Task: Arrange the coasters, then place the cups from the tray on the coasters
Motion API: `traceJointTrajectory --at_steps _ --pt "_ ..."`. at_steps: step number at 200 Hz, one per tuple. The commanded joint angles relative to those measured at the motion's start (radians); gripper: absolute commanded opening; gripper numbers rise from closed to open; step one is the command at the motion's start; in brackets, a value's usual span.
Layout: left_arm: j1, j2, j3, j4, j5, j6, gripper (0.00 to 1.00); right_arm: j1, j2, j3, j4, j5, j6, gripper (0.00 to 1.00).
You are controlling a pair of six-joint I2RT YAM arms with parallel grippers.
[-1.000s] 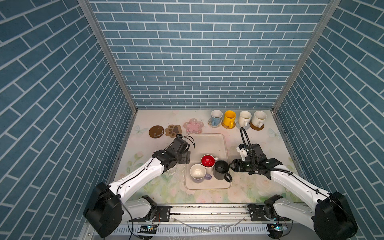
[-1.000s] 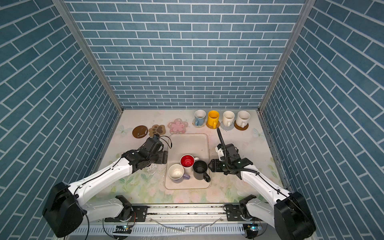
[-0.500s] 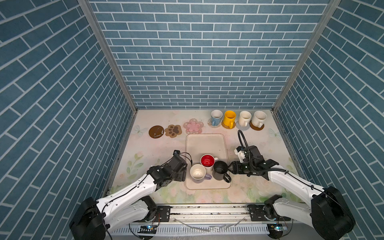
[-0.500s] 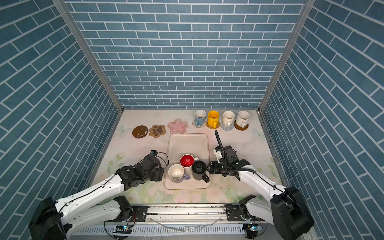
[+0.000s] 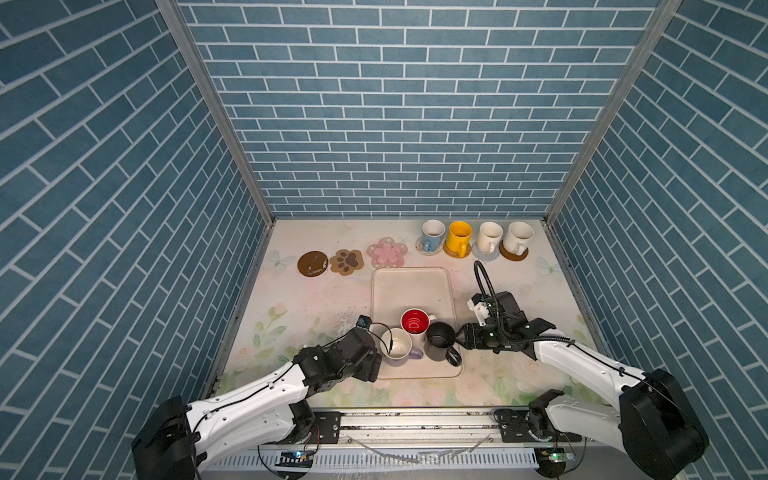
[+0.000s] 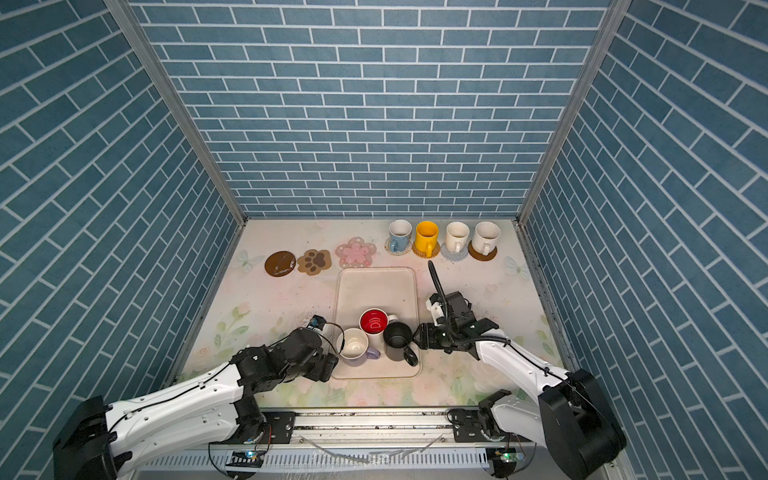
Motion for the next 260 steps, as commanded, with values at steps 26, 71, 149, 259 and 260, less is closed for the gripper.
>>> traceJointTrajectory --at_steps 26,71,149,259,260 --pt "-0.069 -0.001 -0.05 0.16 0.035 0.039 0.87 0.01 0.023 0.007 0.026 -0.021 0.005 0.64" --pt "-0.084 0.059 -0.054 0.25 0.016 0.044 0.87 0.01 0.039 0.011 0.04 -0.027 0.003 0.63" --pt "-0.106 0.129 -0.042 0.353 -0.063 0.052 0.88 0.01 0.07 0.026 0.062 -0.038 0.004 0.63" --pt "-0.106 0.255 0.017 0.452 -0.082 0.093 0.88 0.01 0.137 0.073 0.094 -0.046 0.013 0.62" --pt "-0.106 0.257 0.017 0.452 -0.082 0.093 0.88 0.01 0.138 0.073 0.095 -0.046 0.012 0.62"
